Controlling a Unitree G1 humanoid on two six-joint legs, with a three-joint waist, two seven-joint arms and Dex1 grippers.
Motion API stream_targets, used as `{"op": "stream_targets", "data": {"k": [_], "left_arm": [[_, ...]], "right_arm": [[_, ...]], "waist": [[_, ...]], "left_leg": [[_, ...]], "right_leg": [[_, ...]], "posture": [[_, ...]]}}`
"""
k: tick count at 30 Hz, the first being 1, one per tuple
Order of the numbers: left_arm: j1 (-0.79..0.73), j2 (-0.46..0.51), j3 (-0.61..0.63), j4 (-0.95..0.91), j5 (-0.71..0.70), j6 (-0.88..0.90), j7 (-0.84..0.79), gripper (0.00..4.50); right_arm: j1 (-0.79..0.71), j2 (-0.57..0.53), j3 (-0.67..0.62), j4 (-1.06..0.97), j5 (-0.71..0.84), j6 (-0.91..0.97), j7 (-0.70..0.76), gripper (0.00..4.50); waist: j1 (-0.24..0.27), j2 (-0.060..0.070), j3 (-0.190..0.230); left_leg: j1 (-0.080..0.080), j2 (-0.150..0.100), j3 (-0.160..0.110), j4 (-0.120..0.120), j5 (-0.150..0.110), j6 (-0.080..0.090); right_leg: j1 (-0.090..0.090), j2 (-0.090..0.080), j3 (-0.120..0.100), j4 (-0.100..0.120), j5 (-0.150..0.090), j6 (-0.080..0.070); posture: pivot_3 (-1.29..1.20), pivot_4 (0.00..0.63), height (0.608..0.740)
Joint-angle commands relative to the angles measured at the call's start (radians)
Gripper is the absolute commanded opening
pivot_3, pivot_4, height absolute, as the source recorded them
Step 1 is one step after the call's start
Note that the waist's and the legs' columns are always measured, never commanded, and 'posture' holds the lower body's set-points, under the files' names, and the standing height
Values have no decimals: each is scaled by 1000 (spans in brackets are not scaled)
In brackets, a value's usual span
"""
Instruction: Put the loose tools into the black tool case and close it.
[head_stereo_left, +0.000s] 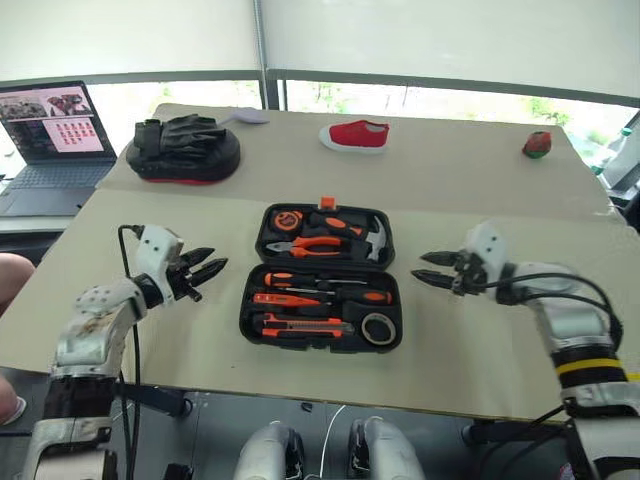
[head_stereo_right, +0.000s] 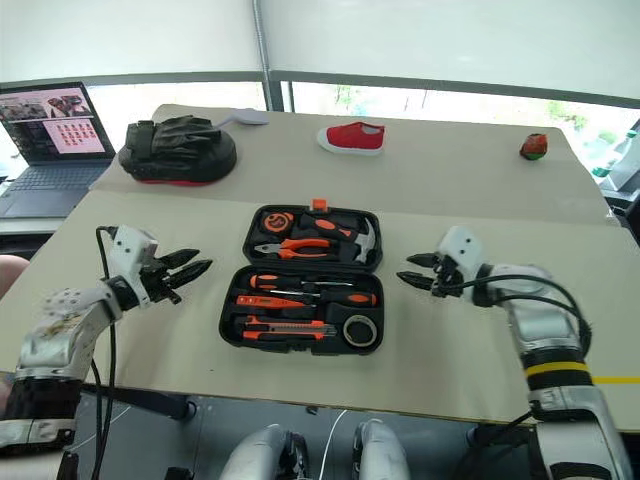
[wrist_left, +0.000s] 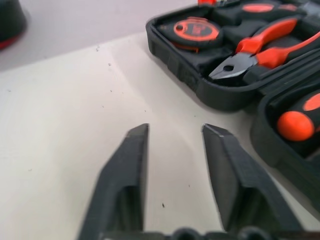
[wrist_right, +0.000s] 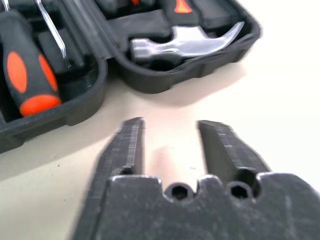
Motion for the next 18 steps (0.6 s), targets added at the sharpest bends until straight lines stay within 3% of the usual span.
{"op": "stream_targets", "data": {"k": [1,2,3,18], "left_arm": [[-69,-42,-44,37,33,7,31,349],[-78,-48,-59,38,36,26,24,44],[-82,-54,-71,41,39,26,15,1],[-18,-53,-164,-77,47,41,-128,1]], "right_arm": [[-41,41,12,28,-40,-83,-34,476],[-44,57,14,31,-45,-91,-45,88],[-45,69,17,26,-47,-91,-49,33],[169,63,13,-401,8,197,-42,33]], "waist": [[-6,0,0],[-7,0,0],[-8,0,0],[-2,0,0]], "left_leg": [[0,0,0,0,0,0],[0,0,0,0,0,-1],[0,0,0,0,1,-1],[0,1,-1,-1,1,-2]], "right_leg": [[0,0,0,0,0,0],[0,0,0,0,0,0],[0,0,0,0,0,0],[-1,-4,3,0,0,-1]], "posture": [[0,150,740],[0,150,740],[0,150,740],[0,150,740]]}}
